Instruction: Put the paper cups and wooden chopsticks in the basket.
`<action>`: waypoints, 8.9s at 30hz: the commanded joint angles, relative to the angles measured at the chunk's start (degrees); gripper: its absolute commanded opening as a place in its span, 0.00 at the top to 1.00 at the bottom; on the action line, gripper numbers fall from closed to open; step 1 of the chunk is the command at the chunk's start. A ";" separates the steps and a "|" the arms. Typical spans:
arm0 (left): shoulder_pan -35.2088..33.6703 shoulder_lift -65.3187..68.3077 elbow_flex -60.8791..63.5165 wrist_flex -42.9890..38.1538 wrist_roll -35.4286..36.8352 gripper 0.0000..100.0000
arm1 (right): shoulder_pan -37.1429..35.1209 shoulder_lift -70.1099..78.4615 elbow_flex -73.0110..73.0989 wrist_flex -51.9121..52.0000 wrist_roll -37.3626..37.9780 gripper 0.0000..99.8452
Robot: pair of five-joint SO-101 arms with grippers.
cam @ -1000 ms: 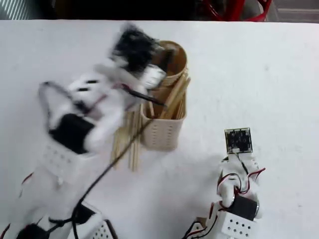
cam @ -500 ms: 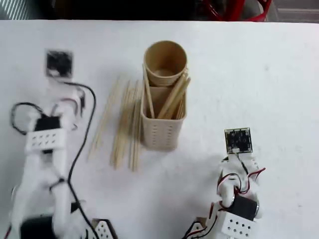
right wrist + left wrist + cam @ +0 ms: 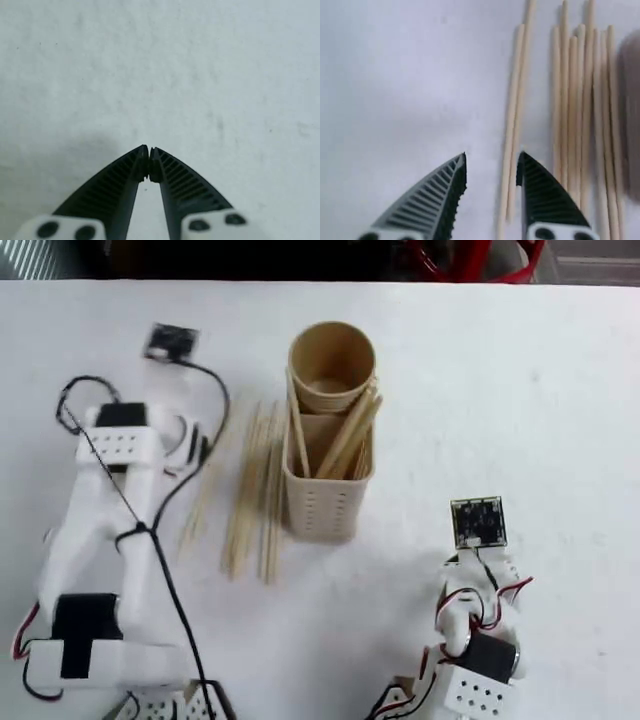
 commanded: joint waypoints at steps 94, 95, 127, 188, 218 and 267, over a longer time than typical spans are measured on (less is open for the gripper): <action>32.66 -29.58 -32.18 -5.89 6.59 0.98 | 0.40 -0.31 0.53 0.22 0.09 0.98; 34.68 -29.58 -31.47 -6.15 5.71 0.98 | 0.40 -0.31 0.53 0.22 0.09 0.98; 38.55 -30.20 -18.64 -17.49 -0.35 0.98 | 0.40 -0.31 0.53 0.22 0.09 0.98; 2.15 -19.47 30.24 -38.51 3.52 0.92 | 0.40 -0.31 0.53 0.04 0.09 0.98; 9.71 7.69 8.26 -19.78 -0.26 0.83 | 0.40 -0.22 0.53 0.22 0.09 0.98; 4.26 6.99 6.95 -18.29 0.26 0.88 | 0.40 -0.22 0.53 0.22 0.09 0.98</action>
